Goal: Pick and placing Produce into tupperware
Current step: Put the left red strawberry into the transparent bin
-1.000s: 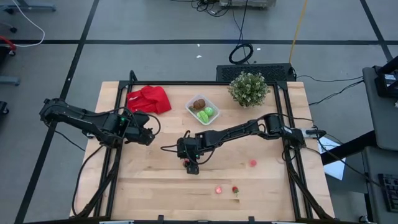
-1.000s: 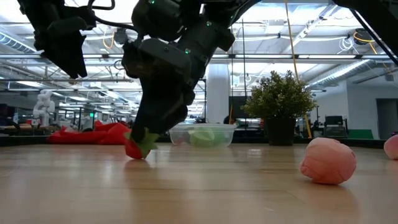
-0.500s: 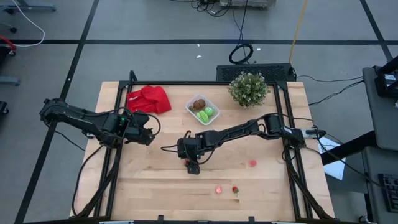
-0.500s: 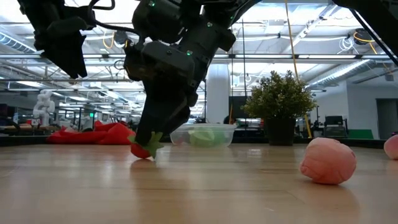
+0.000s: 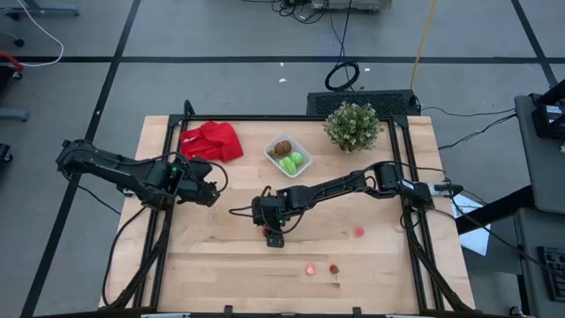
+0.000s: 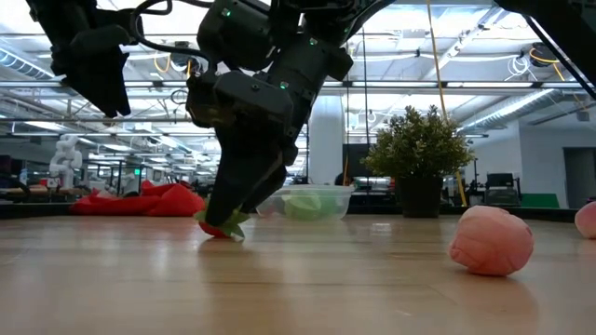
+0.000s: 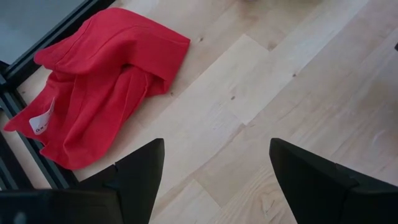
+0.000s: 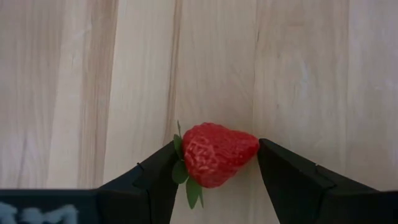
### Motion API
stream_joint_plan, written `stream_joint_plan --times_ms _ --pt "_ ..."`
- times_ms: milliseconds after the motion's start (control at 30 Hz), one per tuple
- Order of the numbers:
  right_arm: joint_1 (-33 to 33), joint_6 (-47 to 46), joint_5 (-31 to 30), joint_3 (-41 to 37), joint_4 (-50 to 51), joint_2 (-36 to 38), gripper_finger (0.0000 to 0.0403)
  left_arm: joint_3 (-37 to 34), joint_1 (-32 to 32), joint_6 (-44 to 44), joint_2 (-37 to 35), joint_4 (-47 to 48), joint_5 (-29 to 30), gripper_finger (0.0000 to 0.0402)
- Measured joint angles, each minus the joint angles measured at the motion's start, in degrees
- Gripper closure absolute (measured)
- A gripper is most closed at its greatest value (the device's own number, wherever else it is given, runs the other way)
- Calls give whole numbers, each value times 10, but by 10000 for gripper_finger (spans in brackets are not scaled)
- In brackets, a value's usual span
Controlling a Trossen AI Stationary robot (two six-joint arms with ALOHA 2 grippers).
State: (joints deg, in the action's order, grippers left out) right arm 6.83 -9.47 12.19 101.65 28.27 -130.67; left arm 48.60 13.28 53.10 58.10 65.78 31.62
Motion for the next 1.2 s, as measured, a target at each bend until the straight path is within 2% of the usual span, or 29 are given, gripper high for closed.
stream_joint_plan --times_ms 500,1200 --pt "0 8 0 0 -2 0 249 0 0 0 0 0 0 105" --pt "-8 12 -1 0 -11 0 273 0 0 0 0 0 0 105"
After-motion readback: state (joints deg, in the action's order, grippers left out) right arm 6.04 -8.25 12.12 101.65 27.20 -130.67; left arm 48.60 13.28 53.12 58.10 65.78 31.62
